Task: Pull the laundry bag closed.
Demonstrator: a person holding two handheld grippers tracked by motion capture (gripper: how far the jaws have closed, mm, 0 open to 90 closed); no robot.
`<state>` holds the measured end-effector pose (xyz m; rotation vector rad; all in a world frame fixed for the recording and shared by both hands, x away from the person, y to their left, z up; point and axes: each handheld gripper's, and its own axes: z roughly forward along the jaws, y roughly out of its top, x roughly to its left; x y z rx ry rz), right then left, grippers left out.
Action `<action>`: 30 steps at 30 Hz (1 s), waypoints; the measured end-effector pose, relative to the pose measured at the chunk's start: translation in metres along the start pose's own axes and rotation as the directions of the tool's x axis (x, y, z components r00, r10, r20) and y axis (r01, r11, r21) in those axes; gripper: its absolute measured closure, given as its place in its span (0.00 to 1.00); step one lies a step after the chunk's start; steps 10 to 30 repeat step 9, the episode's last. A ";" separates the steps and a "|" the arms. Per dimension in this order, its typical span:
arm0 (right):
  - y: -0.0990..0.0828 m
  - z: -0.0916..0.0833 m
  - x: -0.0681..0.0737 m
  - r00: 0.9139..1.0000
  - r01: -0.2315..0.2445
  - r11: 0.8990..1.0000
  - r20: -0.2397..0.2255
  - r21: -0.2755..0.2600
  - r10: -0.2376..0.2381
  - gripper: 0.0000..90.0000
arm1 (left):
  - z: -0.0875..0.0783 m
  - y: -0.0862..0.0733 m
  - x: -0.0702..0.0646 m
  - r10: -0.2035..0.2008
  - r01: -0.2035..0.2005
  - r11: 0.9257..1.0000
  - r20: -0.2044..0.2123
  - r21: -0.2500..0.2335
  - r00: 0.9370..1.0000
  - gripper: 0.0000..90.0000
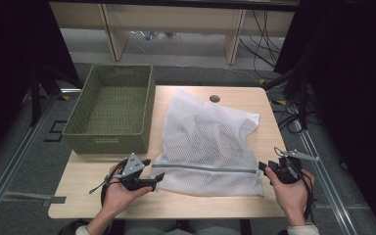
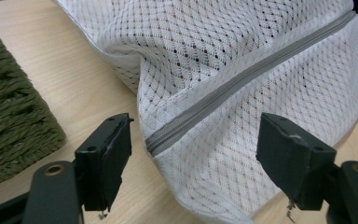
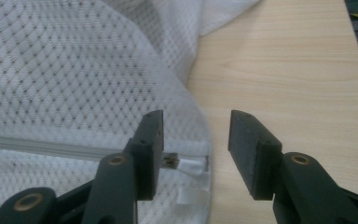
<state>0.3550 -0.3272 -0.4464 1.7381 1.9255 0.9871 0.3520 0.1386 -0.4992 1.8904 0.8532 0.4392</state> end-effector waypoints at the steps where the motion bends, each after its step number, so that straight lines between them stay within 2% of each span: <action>1: -0.001 0.001 -0.003 1.000 -0.009 1.000 -0.010 -0.022 0.008 0.62 | -0.002 -0.002 0.000 0.005 -0.005 1.000 0.000 -0.021 1.000 0.29; 2: -0.003 0.002 -0.007 1.000 -0.010 0.999 -0.014 -0.047 0.009 0.61 | -0.002 -0.003 0.000 -0.006 0.006 0.999 0.002 -0.044 1.000 0.29; 4: -0.005 0.001 -0.007 0.999 -0.049 0.998 0.014 -0.029 0.049 0.61 | -0.004 -0.006 0.000 -0.011 0.011 0.999 -0.001 -0.049 1.000 0.30; 5: -0.005 0.000 -0.008 0.998 -0.065 0.998 0.014 -0.011 0.066 0.61 | -0.004 -0.007 0.000 -0.012 0.012 0.998 0.003 -0.055 1.000 0.30; 6: -0.006 0.004 -0.011 0.999 -0.038 0.999 -0.006 -0.030 0.038 0.61 | -0.004 -0.007 -0.001 -0.014 0.015 0.998 0.003 -0.058 1.000 0.30; 9: -0.006 0.003 -0.012 0.999 -0.032 0.999 0.002 -0.006 0.032 0.61 | -0.003 -0.007 -0.001 -0.014 0.014 0.998 0.000 -0.061 1.000 0.31; 30: -0.006 0.003 -0.012 0.999 -0.032 0.999 0.002 -0.006 0.032 0.61 | -0.003 -0.007 -0.001 -0.014 0.014 0.998 0.000 -0.061 1.000 0.31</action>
